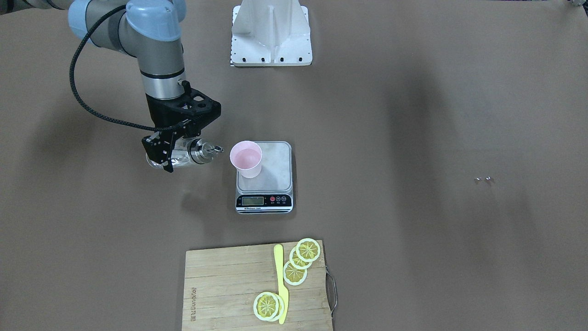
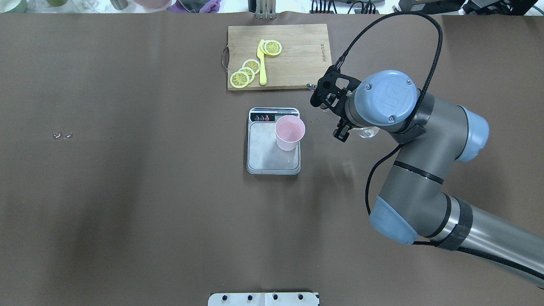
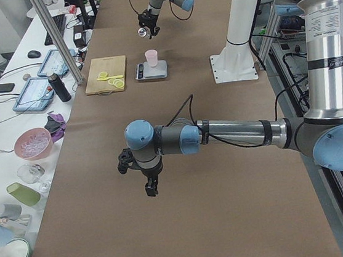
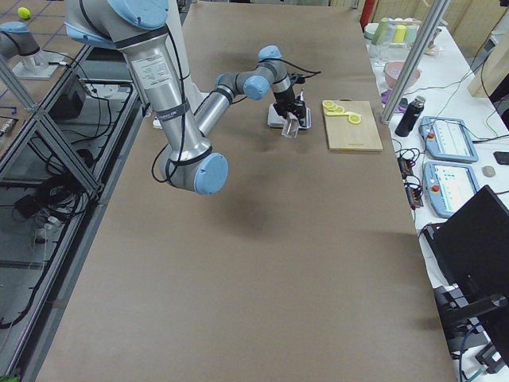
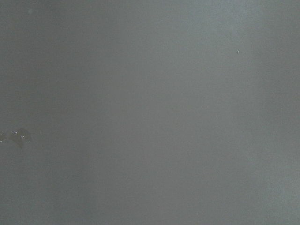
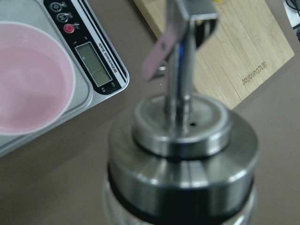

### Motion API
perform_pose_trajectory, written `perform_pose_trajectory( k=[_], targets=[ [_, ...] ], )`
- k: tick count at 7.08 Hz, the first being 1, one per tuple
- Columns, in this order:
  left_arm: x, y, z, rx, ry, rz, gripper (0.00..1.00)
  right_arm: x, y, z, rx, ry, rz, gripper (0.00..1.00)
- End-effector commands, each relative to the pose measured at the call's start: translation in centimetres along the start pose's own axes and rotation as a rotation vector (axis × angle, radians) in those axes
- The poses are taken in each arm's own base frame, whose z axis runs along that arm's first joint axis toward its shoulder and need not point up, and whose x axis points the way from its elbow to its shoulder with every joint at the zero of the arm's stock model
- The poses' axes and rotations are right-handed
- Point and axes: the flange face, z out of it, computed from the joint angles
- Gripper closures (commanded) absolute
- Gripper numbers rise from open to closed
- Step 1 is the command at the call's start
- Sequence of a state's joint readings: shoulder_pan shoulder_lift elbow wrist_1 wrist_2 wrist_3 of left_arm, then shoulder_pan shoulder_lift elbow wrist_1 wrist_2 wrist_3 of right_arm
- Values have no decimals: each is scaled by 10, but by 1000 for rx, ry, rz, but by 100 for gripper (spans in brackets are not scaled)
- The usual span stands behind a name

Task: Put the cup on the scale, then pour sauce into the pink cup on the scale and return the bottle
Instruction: 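Bring the bottle spout over the pink cup with the right gripper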

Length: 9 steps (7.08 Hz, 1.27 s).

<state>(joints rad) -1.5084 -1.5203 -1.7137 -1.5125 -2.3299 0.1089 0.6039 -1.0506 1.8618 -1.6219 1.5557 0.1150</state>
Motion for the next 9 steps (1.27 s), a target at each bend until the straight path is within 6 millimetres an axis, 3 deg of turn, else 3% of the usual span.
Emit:
perform_pose_trajectory(
  k=[1, 3, 9],
  targets=[
    [0, 1, -1, 2, 0, 0, 1, -20, -4, 7, -46, 43, -30, 65],
    [1, 0, -1, 3, 0, 1, 1, -30, -3, 9, -99, 75, -50, 66],
    [-1, 0, 0, -1, 0, -2, 1, -29, -9, 2, -268, 128, -65, 65]
  ],
)
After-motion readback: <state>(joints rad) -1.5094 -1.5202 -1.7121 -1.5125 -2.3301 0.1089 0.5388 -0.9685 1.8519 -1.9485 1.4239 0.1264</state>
